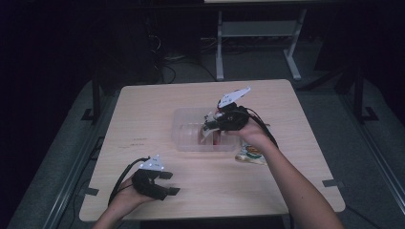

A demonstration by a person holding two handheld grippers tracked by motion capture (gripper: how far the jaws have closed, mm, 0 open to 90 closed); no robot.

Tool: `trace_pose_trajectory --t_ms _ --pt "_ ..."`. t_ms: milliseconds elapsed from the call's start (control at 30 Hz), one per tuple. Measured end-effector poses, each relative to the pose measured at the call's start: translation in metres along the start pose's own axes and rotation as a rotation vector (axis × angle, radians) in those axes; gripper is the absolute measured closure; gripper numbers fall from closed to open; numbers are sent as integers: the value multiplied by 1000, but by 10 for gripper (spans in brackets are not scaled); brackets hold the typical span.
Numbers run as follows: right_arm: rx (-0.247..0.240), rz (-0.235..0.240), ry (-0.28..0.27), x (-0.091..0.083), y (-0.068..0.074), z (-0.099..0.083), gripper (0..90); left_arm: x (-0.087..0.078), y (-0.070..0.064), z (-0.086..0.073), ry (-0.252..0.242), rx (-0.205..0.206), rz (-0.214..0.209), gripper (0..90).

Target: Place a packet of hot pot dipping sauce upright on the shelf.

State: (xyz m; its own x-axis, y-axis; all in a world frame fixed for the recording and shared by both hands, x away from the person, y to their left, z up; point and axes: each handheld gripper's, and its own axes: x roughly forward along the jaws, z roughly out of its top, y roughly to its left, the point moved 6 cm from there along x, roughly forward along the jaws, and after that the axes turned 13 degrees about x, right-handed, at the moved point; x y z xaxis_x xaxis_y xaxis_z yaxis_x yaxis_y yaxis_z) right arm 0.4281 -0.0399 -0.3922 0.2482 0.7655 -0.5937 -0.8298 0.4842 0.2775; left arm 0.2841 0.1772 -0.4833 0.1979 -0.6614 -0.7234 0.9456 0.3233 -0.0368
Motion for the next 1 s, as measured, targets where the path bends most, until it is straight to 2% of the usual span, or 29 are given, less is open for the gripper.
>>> trace_pose_trajectory --t_ms 367,467,667,767,1000 --pt "3 -38 20 7 -2 -2 870 1 2 -1 -1 -9 0 325" --pt "4 -42 1 6 0 0 836 1 2 -2 3 -6 1 325" --pt "-10 -64 -36 -7 3 3 734 0 2 -1 1 -12 2 325" --pt "9 -60 -55 -20 7 2 687 0 3 -2 0 -13 4 325" --pt "8 -55 -76 -39 16 -13 600 1 2 -1 4 -9 7 325"
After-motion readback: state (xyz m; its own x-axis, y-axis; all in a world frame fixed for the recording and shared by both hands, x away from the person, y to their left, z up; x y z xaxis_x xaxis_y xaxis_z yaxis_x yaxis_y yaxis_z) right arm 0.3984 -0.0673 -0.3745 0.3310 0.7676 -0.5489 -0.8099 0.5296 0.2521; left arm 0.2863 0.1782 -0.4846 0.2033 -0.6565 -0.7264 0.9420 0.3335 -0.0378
